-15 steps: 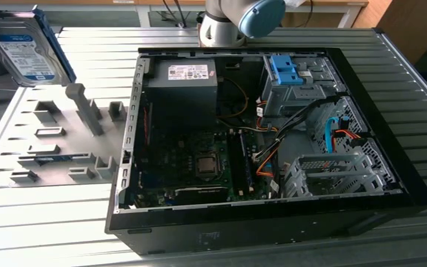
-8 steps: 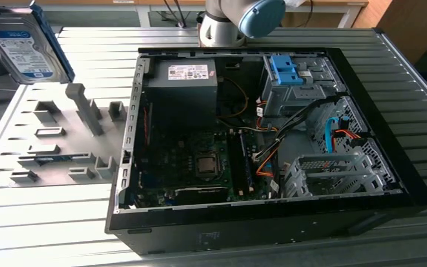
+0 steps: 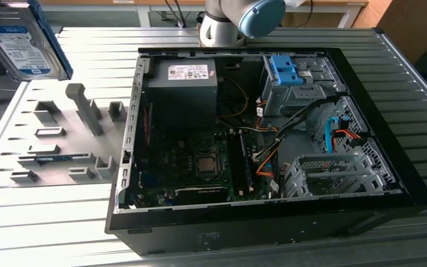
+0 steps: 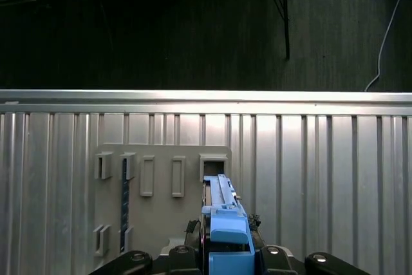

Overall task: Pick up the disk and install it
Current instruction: 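Pick up the disk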

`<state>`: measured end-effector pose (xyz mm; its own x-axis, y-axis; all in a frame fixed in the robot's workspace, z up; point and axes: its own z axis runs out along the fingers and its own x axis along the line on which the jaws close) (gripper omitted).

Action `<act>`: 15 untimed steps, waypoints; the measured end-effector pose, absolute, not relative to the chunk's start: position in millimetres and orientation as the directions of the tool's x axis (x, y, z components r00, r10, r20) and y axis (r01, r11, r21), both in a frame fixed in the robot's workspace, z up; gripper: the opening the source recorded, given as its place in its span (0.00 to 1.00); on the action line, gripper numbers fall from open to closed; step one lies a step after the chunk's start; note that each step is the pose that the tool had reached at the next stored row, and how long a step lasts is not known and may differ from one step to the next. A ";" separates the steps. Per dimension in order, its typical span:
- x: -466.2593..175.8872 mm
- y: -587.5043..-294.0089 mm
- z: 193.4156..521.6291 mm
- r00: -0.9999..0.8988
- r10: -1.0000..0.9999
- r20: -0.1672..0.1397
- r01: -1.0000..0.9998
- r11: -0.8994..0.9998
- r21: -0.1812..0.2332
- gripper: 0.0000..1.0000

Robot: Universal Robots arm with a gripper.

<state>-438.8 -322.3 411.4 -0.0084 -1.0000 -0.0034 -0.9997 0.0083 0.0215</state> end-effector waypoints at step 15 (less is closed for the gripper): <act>-438.7 -322.3 426.4 -0.008 -1.000 -0.003 -1.000 0.008 0.022 0.37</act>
